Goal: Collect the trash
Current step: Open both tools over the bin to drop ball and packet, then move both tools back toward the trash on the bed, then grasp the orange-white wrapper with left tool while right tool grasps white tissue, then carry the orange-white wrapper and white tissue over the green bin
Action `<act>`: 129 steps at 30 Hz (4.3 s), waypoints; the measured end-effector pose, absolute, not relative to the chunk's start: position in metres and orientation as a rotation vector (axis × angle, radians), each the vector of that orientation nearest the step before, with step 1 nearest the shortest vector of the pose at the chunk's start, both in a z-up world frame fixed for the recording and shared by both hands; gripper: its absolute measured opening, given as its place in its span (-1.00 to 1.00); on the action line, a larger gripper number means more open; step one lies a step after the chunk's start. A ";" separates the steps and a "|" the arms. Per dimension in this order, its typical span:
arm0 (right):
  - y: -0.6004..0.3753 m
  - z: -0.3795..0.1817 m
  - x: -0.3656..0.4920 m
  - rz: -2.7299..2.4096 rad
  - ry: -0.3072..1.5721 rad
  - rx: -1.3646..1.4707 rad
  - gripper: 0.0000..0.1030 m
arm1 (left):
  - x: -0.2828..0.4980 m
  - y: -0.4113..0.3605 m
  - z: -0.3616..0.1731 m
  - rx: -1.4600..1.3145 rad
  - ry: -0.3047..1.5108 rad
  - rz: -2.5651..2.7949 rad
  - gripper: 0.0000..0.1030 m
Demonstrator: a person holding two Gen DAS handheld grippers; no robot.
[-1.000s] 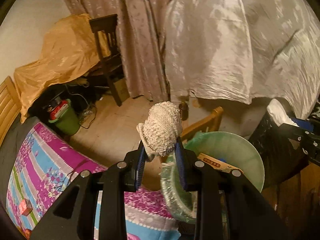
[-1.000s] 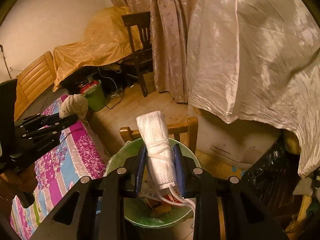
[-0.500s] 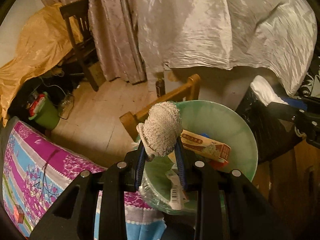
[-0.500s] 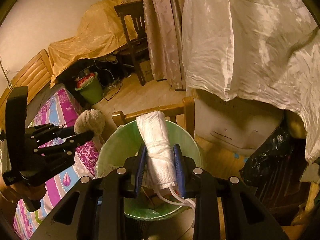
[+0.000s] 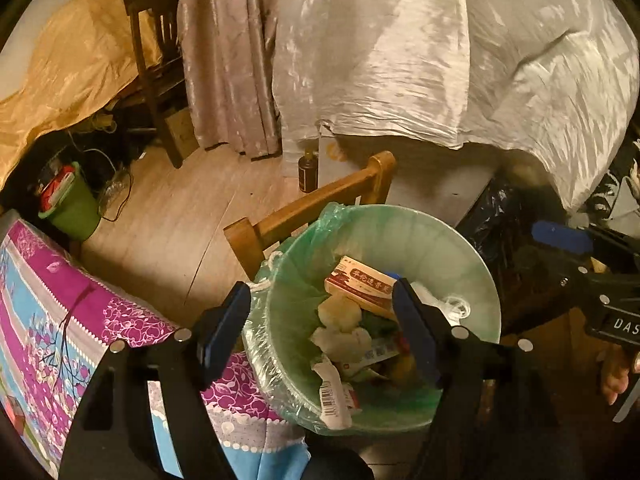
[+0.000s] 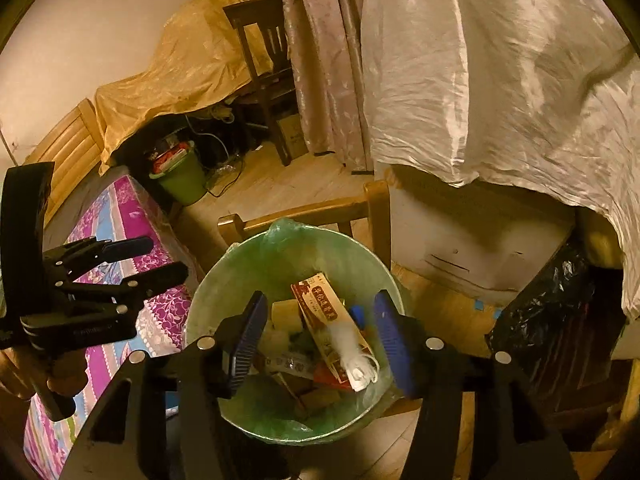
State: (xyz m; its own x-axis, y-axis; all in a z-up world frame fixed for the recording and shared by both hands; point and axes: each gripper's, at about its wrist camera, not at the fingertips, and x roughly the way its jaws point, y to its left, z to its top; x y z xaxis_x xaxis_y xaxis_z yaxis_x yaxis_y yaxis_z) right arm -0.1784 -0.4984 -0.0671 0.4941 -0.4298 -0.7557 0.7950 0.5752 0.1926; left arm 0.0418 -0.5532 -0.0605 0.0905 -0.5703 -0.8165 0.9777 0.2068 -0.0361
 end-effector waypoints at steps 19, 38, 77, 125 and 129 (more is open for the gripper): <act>-0.459 -0.040 -0.170 -0.917 0.678 0.380 0.08 | 0.045 -0.525 -0.041 0.600 0.758 -1.289 0.31; -0.366 0.016 -0.079 -0.704 0.397 0.252 0.12 | 0.124 -0.338 -0.019 0.449 0.762 -1.162 0.31; 0.044 -0.200 0.436 0.689 0.974 -0.530 0.33 | 0.431 0.084 -0.174 0.183 0.915 -0.551 -0.15; -0.412 -0.021 -0.202 -0.927 0.672 0.412 -0.24 | 0.037 -0.446 -0.040 0.508 0.711 -1.401 -0.76; -0.429 -0.036 -0.211 -0.936 0.667 0.432 -0.24 | 0.022 -0.478 -0.050 0.556 0.740 -1.364 -0.76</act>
